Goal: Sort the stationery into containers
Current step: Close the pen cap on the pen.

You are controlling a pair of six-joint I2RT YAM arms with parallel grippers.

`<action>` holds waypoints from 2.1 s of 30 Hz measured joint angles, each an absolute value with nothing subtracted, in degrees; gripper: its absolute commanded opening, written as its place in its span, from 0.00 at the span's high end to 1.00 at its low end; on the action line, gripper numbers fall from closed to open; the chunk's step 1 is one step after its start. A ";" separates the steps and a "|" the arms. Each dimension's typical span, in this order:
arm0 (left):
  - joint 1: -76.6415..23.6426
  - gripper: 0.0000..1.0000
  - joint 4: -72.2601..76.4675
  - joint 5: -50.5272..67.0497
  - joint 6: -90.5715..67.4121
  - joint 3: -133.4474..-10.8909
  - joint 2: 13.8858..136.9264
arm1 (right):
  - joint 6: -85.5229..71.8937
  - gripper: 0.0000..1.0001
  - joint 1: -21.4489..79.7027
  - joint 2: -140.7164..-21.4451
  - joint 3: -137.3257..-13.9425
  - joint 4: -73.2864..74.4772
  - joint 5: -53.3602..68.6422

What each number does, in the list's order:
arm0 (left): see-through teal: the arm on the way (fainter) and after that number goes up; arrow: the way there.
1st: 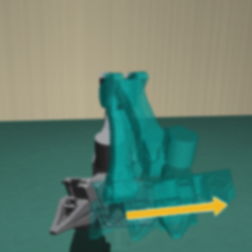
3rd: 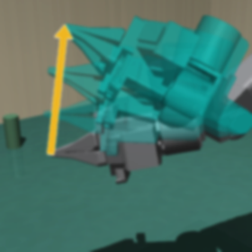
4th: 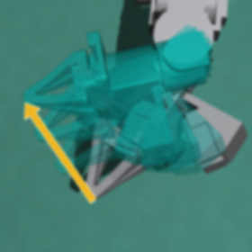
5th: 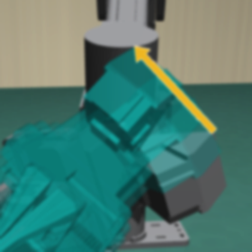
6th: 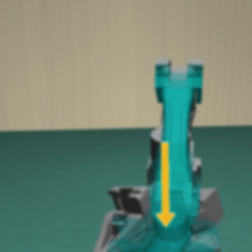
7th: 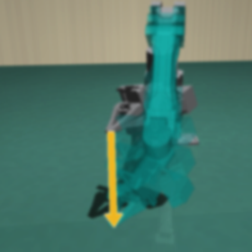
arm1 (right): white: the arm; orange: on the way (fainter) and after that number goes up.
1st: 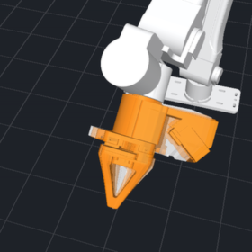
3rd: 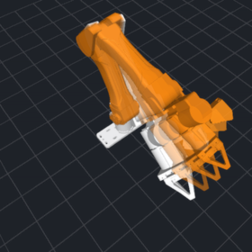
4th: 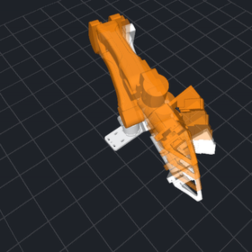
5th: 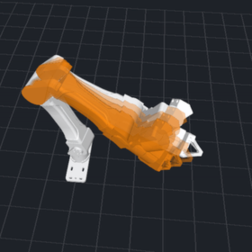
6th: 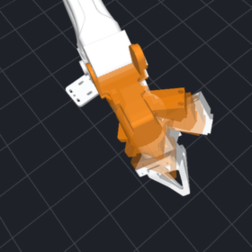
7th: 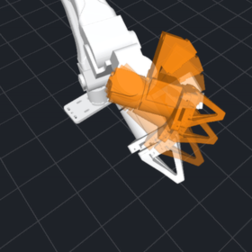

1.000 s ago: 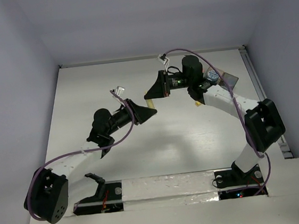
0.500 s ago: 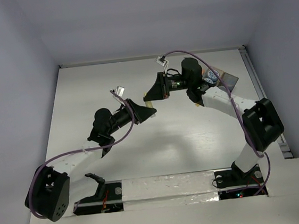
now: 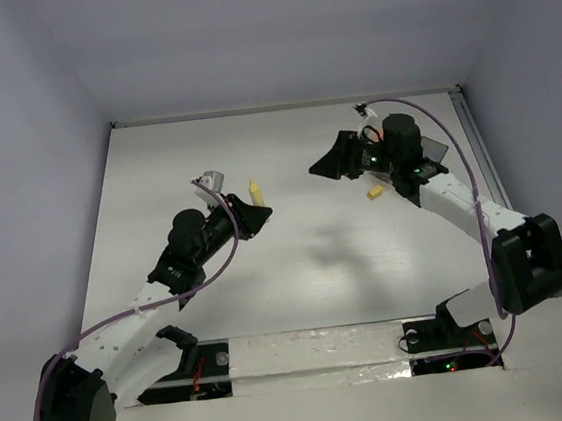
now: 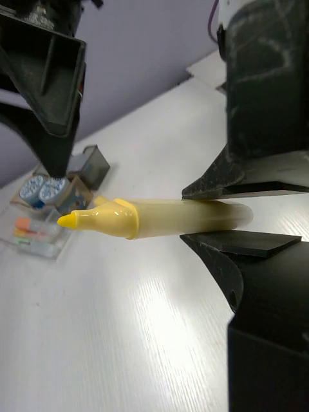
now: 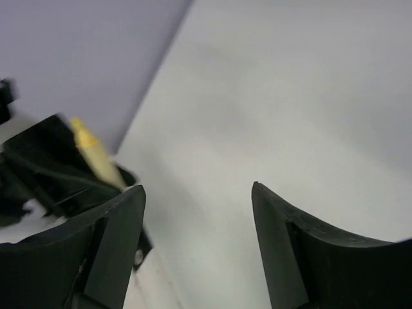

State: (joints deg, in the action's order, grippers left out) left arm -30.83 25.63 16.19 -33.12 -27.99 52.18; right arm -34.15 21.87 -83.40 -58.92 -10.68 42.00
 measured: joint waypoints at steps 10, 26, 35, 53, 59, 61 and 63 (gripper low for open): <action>-36.62 1.00 24.73 11.49 -27.20 -27.05 54.65 | -28.64 0.78 15.40 -81.49 -54.37 9.32 7.94; -42.39 1.00 27.68 9.32 -22.90 -23.79 55.02 | -30.30 0.26 15.29 -92.49 -55.86 17.47 -12.08; -43.09 1.00 28.97 10.61 -22.90 -23.40 55.00 | -33.71 0.29 15.29 -96.97 -58.81 15.40 -16.34; -43.16 1.00 30.59 11.73 -22.72 -23.00 54.81 | -33.12 0.68 20.27 -104.55 -64.03 14.90 -22.44; -43.77 1.00 30.59 11.31 -22.37 -22.98 54.13 | -31.79 0.71 26.98 -104.51 -63.81 14.37 -21.69; -43.79 1.00 30.52 11.07 -22.31 -22.98 54.13 | -31.62 0.71 28.97 -104.16 -63.31 13.91 -20.49; -43.79 1.00 30.52 10.81 -22.28 -22.98 54.13 | -31.46 0.71 30.11 -103.50 -62.48 13.34 -19.03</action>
